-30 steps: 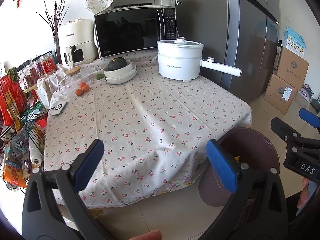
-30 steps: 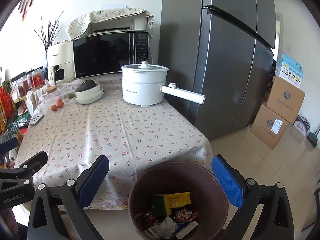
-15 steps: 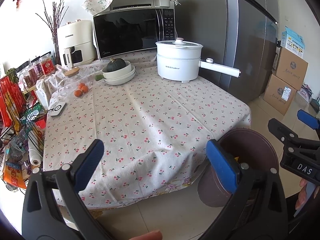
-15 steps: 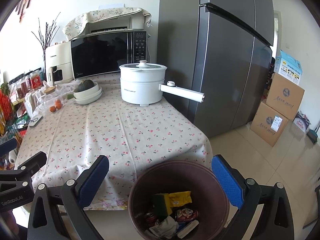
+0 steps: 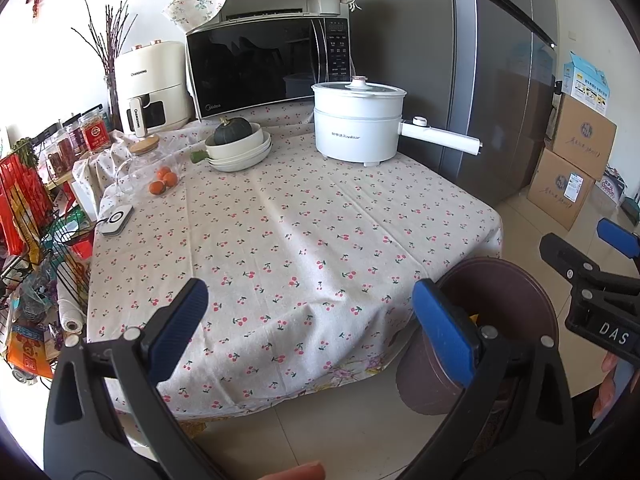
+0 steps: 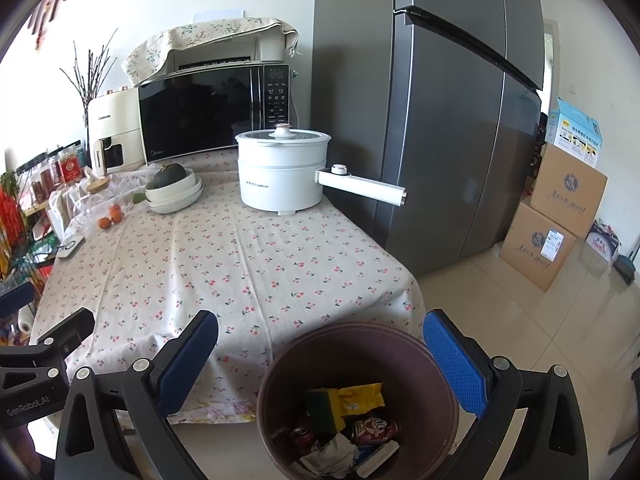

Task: Collect trash

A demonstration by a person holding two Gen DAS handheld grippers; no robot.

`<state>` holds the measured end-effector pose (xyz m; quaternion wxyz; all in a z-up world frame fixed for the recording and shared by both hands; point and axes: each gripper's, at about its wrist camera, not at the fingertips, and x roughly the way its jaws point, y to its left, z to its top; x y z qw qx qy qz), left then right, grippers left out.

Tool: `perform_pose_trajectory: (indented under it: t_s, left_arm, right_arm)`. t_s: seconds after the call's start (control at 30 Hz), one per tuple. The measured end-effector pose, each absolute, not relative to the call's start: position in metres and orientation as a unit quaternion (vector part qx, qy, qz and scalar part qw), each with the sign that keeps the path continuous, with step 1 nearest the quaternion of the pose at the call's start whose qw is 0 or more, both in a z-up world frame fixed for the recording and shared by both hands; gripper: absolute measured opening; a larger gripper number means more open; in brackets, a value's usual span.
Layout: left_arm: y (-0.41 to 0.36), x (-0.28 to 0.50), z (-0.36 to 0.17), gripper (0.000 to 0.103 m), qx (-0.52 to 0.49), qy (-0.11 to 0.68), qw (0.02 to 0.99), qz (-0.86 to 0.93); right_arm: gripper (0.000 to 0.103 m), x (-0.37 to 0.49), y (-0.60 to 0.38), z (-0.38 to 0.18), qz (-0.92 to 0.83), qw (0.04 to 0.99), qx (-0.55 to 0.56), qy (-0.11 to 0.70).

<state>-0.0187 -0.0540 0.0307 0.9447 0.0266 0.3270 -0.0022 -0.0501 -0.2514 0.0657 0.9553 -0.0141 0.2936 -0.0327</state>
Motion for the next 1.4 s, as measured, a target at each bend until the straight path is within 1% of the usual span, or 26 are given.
perform_pose_trajectory:
  t_s: [1.0, 1.4]
  left_arm:
    - [-0.054, -0.019, 0.027, 0.102, 0.027, 0.333, 0.942, -0.002]
    - [-0.038, -0.009, 0.026, 0.102, 0.006, 0.367, 0.93, 0.002]
  right_arm:
    - [0.103, -0.05, -0.251, 0.069, -0.03, 0.956, -0.015, 0.291]
    - [0.103, -0.053, -0.246, 0.068, -0.024, 0.957, -0.032, 0.286]
